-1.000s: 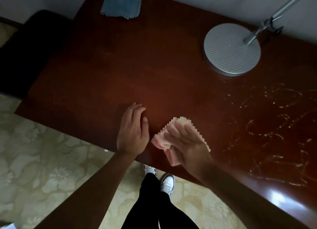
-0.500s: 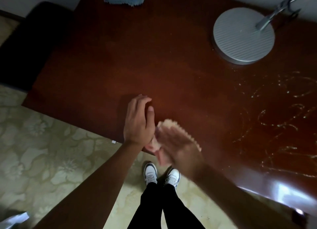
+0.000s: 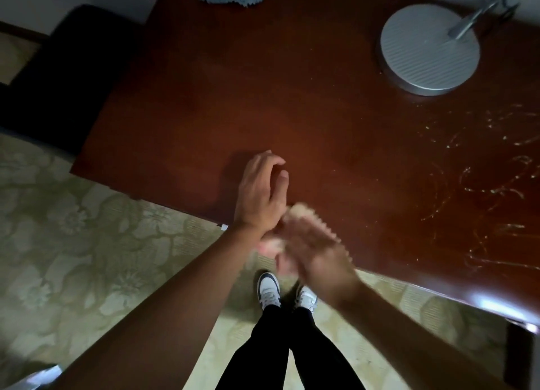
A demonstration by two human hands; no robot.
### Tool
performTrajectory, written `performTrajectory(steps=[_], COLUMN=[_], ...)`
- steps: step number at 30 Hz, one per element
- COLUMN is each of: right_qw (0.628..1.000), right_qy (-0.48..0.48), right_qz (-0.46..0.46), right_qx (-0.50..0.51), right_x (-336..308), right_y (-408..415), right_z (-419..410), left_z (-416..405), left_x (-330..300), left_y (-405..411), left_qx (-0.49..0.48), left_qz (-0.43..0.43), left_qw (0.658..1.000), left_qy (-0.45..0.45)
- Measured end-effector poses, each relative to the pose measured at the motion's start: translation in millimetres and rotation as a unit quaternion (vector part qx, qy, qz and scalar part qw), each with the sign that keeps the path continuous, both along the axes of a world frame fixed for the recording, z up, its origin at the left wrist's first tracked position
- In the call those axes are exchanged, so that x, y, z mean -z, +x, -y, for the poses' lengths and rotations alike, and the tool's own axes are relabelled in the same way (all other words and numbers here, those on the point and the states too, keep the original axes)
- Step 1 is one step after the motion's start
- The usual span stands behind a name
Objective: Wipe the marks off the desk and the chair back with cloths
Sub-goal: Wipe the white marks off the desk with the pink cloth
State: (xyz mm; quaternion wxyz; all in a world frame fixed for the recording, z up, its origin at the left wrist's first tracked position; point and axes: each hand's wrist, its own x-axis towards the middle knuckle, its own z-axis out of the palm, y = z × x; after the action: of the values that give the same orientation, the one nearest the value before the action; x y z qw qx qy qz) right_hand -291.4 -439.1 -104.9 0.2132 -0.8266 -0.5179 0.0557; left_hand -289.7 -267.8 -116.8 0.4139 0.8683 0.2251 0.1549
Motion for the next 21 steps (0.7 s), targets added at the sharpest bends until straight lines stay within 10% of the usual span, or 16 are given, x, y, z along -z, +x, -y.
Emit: performTrajectory(steps=[6,14,21], right_qw=[0.984,0.999,0.974], right_qy=[-0.045,0.015,-0.074], right_qz=[0.043,0.031,0.143], right_qx=[0.168,-0.026,0.16], right_x=[9,15,17], right_y=[67,-36,95], right_z=[-23,8,19], left_z=[3,4,9], left_x=[3,2,5], left_y=[-2,-2,-3], left_qx=[0.003,0.008,0.025], left_qz=[-0.001,-0.022,-0.052], left_qw=[1.0,0.999,0.99], left_qy=[0.02,0.035,0.127])
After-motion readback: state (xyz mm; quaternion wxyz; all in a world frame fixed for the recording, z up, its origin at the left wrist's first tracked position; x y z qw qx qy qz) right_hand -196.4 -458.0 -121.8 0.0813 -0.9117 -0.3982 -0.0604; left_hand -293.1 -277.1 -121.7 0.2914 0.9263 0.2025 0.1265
